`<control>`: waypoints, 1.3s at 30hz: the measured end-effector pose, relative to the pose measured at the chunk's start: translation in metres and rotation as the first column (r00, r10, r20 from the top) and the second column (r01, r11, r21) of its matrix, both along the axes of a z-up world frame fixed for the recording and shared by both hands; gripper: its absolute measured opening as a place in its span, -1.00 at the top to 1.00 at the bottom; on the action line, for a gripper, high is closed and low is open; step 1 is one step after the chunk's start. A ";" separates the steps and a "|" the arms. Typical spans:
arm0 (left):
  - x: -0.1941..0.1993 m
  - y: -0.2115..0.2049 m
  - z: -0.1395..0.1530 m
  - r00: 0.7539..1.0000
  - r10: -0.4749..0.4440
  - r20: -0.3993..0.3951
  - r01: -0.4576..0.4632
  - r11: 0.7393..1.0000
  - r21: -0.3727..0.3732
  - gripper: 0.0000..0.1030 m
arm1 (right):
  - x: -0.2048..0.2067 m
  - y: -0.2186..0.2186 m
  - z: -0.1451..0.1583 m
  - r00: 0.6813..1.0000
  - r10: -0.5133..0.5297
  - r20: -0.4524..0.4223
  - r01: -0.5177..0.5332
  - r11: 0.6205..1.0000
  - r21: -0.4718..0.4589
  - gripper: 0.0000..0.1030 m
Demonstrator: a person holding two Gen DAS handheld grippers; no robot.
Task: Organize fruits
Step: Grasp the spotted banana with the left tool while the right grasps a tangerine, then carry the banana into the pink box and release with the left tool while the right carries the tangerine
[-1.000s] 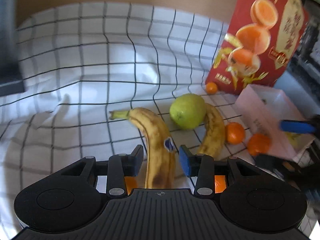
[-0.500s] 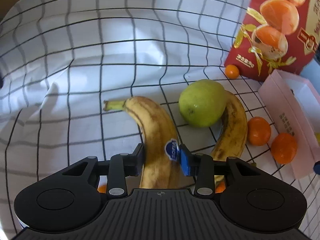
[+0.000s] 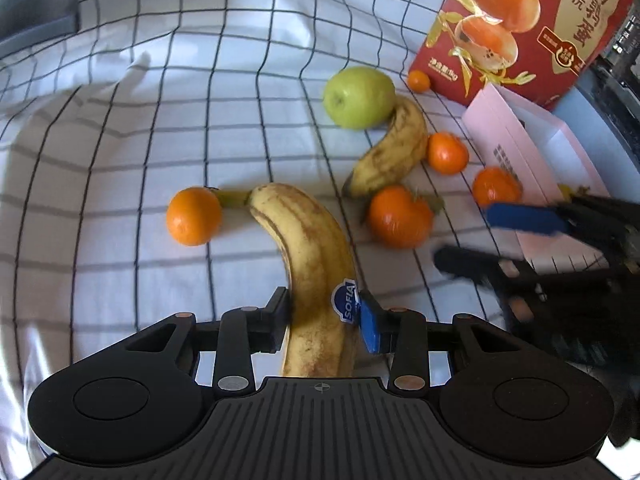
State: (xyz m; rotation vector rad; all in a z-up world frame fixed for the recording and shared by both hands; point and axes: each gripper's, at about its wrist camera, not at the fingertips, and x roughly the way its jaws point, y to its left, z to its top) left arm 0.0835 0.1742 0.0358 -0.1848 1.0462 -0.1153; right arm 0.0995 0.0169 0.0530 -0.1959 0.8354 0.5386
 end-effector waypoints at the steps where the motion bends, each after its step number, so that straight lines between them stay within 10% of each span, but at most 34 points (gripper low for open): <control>1: -0.005 0.002 0.000 1.000 0.003 -0.002 -0.003 1.000 -0.002 0.18 | 0.003 0.004 -0.002 1.000 -0.001 -0.005 0.001 1.000 0.003 -0.12; 15: -0.011 0.006 -0.001 1.000 -0.023 -0.002 0.023 1.000 -0.018 0.19 | 0.033 0.031 -0.026 0.998 -0.012 -0.068 0.013 1.000 0.021 0.13; 31: -0.022 -0.002 0.008 0.990 0.008 0.142 -0.002 0.999 -0.038 0.20 | -0.046 -0.047 0.011 0.996 -0.086 -0.004 0.086 0.996 -0.001 0.14; 35: -0.021 -0.022 0.063 0.948 -0.050 0.314 0.074 0.995 -0.067 0.20 | -0.063 -0.075 0.020 0.988 -0.155 0.006 0.155 0.988 0.015 0.14; 39: -0.007 -0.054 0.136 0.853 -0.113 0.509 0.196 0.974 -0.113 0.20 | -0.076 -0.103 0.029 0.974 -0.225 0.026 0.224 0.974 0.021 0.14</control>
